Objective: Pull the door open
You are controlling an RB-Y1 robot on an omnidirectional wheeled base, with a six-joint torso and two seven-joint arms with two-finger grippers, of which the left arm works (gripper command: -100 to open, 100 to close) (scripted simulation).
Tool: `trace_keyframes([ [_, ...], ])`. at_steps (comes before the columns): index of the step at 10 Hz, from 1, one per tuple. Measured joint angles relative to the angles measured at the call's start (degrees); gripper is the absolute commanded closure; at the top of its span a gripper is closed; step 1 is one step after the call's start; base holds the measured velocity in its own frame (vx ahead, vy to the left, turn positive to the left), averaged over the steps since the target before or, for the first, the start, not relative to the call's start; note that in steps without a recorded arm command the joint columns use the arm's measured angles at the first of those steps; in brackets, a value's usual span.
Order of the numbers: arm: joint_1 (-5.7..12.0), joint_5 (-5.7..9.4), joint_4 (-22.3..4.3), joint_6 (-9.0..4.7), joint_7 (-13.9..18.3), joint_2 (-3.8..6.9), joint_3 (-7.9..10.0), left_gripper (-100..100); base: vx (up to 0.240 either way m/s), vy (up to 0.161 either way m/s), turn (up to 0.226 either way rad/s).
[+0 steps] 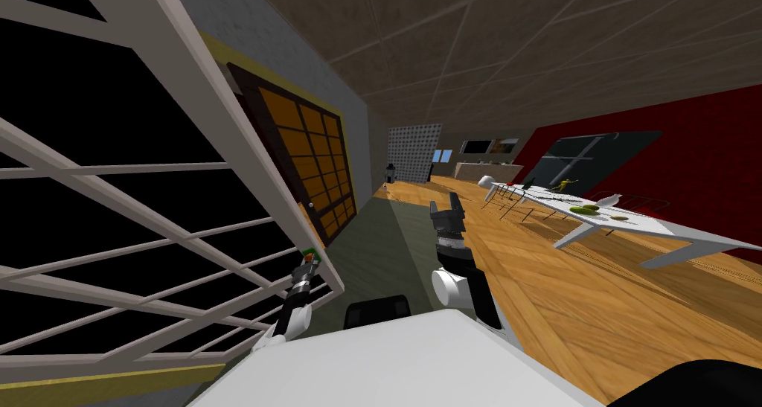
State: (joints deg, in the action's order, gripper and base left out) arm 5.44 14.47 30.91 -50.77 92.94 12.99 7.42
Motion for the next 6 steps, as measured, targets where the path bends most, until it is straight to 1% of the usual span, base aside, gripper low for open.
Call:
trace_keyframes([
  [1,-0.09,-0.28,0.4,0.06,0.53,0.32,-0.37,100,-0.194,0.037,-0.087],
  [2,-0.57,-0.63,1.22,0.31,0.99,0.48,-0.87,100,-0.182,0.004,-0.088],
  [4,-0.81,-1.46,0.83,0.0,2.34,1.2,-2.0,100,-0.206,-0.012,-0.068],
  [6,-0.83,-2.35,-0.02,-0.72,3.98,1.97,-3.26,100,-0.224,0.044,-0.09],
])
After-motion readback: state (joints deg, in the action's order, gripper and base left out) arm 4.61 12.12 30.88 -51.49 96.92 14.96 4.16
